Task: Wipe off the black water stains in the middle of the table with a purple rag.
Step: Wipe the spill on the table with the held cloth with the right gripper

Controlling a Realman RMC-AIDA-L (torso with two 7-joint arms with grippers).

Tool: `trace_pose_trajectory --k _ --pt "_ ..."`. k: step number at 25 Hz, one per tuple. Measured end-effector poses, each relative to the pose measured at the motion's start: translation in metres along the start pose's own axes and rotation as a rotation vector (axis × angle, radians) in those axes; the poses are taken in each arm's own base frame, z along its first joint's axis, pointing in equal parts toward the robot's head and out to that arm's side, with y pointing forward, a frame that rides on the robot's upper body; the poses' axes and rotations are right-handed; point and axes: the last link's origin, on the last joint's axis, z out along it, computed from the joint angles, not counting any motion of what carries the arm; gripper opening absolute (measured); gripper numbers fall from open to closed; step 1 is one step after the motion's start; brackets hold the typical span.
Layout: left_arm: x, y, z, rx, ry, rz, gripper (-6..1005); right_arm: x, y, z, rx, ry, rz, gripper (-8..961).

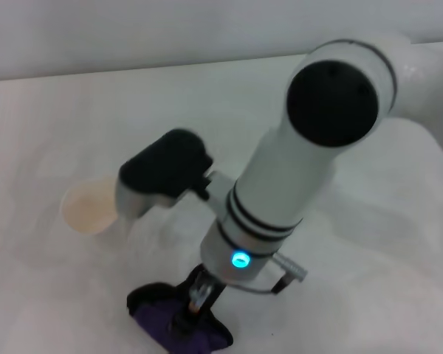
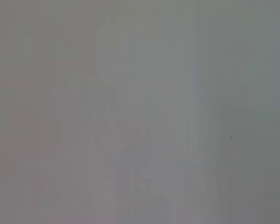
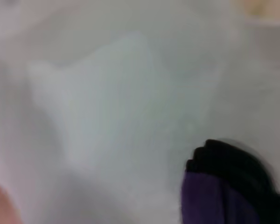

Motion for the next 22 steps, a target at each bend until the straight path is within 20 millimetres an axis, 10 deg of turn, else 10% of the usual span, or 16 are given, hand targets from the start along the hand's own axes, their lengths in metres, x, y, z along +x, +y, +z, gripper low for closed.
trace_pose_trajectory --k 9,22 --pt "-0.004 -0.003 -0.004 0.018 -0.026 -0.001 891 0.016 -0.067 -0.041 0.123 -0.097 0.174 91" --pt "-0.003 -0.005 0.000 0.028 -0.024 0.000 892 0.094 -0.171 -0.114 0.232 -0.217 0.473 92"
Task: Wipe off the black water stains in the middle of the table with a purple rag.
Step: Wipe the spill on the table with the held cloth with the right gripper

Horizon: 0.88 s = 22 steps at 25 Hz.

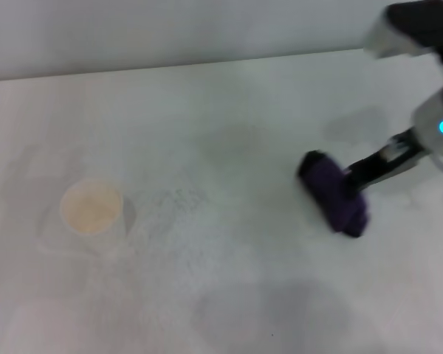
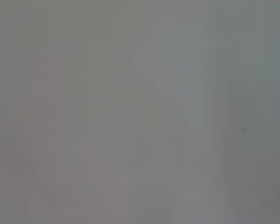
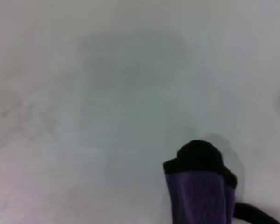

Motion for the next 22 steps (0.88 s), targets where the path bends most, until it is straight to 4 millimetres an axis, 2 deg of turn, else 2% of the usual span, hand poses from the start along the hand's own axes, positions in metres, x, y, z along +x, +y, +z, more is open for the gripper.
trace_pose_trajectory --k 4,7,16,22 --pt "0.000 0.000 0.002 0.000 -0.003 0.000 892 0.010 -0.028 -0.014 0.026 -0.010 0.059 91" --pt "0.000 0.000 0.004 -0.001 -0.003 0.001 891 0.016 -0.040 -0.019 0.053 -0.003 0.089 91" --pt "0.001 0.001 0.009 -0.006 0.000 0.001 892 0.017 -0.050 -0.018 0.119 0.005 0.095 92" --pt "0.000 0.003 0.009 -0.006 0.000 -0.002 892 0.017 -0.049 -0.014 0.120 0.021 0.093 93"
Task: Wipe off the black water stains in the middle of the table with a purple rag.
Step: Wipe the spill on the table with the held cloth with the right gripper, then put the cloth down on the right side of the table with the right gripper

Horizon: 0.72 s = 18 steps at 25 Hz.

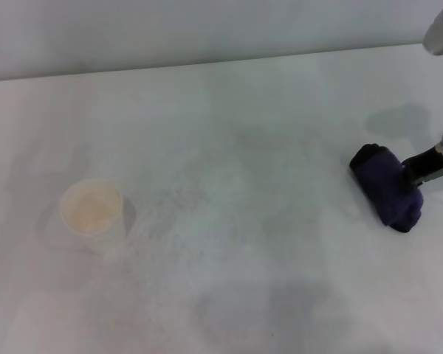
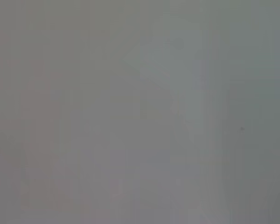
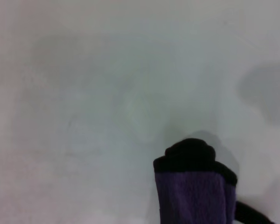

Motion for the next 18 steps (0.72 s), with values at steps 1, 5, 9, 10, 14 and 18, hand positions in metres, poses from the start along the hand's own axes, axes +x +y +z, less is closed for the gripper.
trace_pose_trajectory --k 1,5,9,10,14,18 --pt "0.000 0.000 0.000 0.000 0.000 -0.001 892 0.000 0.002 0.002 -0.003 0.008 -0.005 92" --pt "0.000 0.001 0.000 0.000 0.000 -0.003 892 -0.002 0.014 0.012 -0.014 0.036 -0.044 92" --pt "-0.001 0.002 0.000 0.000 0.000 -0.004 892 -0.005 0.023 0.017 -0.028 0.043 -0.075 91" --pt "-0.001 0.002 0.000 0.000 -0.001 -0.004 892 -0.006 0.024 0.018 -0.028 0.042 -0.077 91" --pt "-0.001 0.001 -0.002 0.001 -0.004 -0.004 892 -0.007 0.025 0.017 -0.028 0.037 -0.084 91" --pt "-0.001 0.000 -0.002 0.002 -0.004 -0.001 893 -0.008 0.029 0.017 -0.037 0.032 -0.094 86"
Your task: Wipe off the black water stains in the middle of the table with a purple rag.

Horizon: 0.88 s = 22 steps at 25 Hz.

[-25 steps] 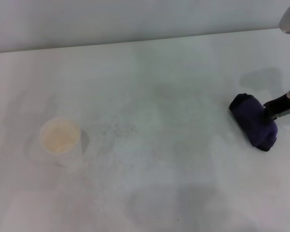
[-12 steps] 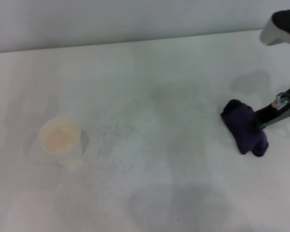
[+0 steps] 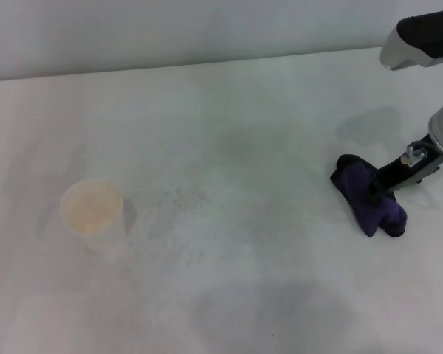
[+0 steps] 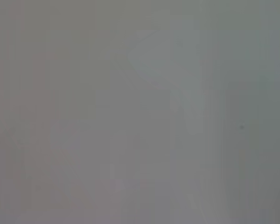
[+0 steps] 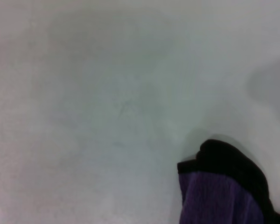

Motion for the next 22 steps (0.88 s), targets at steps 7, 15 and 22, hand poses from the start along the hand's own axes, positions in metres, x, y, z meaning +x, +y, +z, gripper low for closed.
trace_pose_trajectory --k 7,15,22 --pt "0.001 -0.001 0.001 -0.001 0.002 0.004 893 -0.002 0.001 -0.005 -0.004 -0.007 -0.001 272" --pt "0.000 -0.001 0.001 0.000 0.001 0.002 893 -0.010 -0.017 -0.040 -0.015 -0.172 0.049 414" --pt "-0.005 -0.002 0.002 0.014 -0.033 -0.001 892 -0.005 -0.053 -0.048 -0.059 -0.451 0.116 412"
